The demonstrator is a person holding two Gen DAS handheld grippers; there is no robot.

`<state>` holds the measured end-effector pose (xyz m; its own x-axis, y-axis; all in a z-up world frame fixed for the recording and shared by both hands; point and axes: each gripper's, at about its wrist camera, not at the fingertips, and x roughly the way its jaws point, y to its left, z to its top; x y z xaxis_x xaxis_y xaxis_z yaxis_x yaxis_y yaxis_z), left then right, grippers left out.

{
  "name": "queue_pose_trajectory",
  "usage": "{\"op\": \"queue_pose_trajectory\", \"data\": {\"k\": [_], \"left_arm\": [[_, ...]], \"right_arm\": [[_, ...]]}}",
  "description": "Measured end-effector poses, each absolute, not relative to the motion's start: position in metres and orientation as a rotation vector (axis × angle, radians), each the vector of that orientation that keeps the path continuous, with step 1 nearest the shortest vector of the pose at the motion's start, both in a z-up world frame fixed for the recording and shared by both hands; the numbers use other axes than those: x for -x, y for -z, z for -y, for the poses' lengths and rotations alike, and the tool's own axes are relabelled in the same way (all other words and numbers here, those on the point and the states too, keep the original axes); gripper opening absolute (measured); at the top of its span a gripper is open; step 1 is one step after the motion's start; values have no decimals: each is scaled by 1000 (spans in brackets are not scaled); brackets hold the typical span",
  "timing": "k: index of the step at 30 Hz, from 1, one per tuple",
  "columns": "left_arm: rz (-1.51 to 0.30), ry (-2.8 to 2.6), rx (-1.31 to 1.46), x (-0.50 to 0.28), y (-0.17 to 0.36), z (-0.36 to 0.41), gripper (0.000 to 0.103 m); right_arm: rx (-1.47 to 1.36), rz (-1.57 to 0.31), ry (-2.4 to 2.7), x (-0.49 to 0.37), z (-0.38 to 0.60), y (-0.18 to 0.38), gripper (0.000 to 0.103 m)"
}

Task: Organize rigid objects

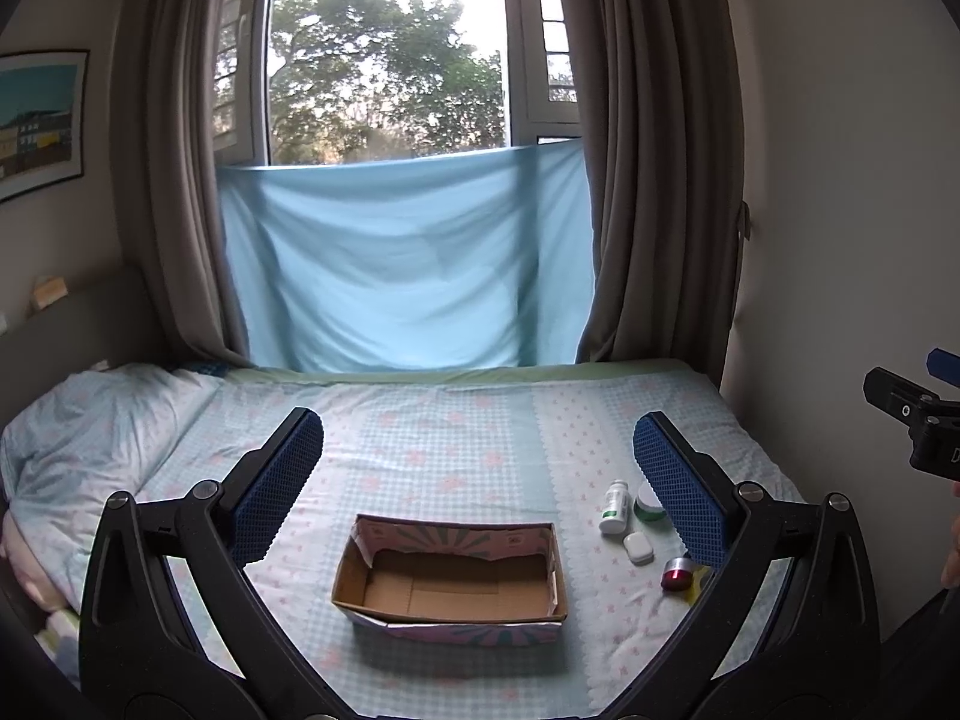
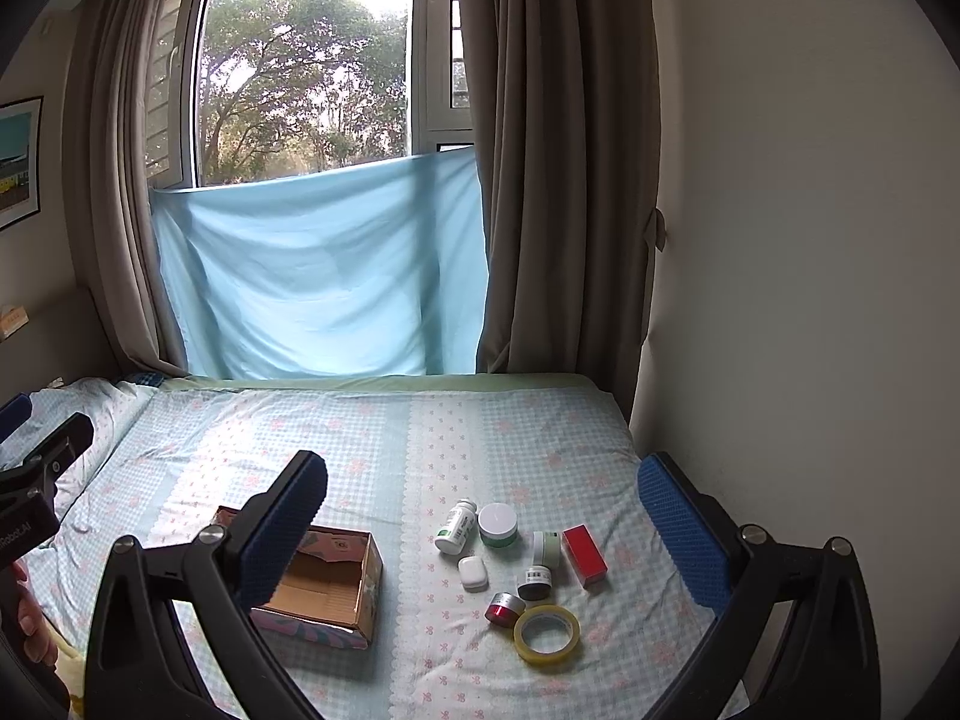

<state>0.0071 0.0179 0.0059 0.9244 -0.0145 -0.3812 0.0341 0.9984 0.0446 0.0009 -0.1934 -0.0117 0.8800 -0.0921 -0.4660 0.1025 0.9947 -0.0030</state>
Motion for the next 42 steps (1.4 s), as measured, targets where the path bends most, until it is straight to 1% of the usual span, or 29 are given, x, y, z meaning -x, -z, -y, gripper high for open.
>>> {"op": "queue_pose_trajectory", "data": {"k": [14,22,28,31,35,42], "left_arm": [[-403,25,-23,-13,-5,-24,103],[-472,45,-62,-34,0,-19,103],[-521,135,-117,-61,2,-4,103],[-557,211,-136,-85,12,6,103],[-649,323,-132,-124,37,23,103],[-786,325,-182,-200,89,66,103]], "right_arm": [[-20,-483,103,-3,191,13,103],[-37,-491,128,-3,191,14,103],[-83,-541,198,-14,199,21,103],[-93,-564,251,-19,205,30,103],[-102,-605,326,-31,220,47,103],[-102,-696,381,-73,261,87,103]]}}
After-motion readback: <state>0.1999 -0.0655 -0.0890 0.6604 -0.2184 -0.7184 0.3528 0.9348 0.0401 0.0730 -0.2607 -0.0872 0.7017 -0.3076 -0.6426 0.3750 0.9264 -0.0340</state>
